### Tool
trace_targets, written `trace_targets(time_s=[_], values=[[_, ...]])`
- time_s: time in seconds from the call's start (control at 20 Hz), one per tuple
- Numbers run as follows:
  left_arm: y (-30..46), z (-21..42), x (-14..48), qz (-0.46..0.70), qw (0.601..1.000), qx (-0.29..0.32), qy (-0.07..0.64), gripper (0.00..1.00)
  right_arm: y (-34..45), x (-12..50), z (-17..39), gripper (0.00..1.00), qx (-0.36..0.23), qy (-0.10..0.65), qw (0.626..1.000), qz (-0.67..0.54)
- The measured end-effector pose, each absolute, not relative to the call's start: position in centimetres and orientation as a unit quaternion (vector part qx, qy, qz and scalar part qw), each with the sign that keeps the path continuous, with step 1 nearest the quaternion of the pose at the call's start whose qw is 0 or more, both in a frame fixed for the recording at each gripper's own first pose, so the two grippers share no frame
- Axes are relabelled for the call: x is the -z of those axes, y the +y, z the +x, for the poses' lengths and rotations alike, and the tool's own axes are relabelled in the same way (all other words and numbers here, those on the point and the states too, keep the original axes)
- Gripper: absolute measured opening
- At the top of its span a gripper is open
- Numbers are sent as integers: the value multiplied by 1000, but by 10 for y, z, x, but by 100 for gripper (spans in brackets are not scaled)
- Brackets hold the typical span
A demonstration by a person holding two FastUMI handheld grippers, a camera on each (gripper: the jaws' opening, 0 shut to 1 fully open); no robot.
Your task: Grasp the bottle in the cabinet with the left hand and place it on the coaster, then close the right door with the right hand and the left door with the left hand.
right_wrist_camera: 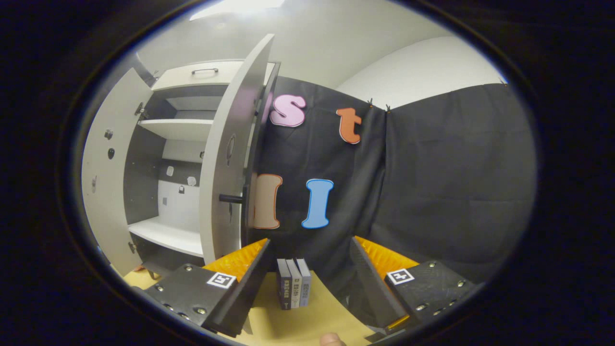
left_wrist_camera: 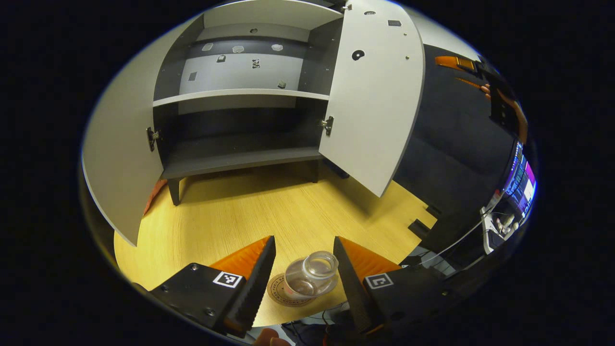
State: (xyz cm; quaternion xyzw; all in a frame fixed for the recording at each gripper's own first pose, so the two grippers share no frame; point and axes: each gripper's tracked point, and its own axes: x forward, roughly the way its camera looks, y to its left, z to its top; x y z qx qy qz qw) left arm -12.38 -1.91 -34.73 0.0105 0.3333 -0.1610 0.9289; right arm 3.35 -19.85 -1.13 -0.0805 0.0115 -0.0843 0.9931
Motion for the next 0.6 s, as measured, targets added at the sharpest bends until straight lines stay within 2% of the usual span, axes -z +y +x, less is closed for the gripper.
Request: trace_targets(time_s=[0.3, 0.6], values=[[-25, -103, 301, 0, 945, 154, 290, 78, -200, 15, 33, 99, 90, 19, 993, -75], [-34, -62, 226, 19, 968, 138, 207, 78, -199, 17, 32, 99, 87, 23, 993, -73]])
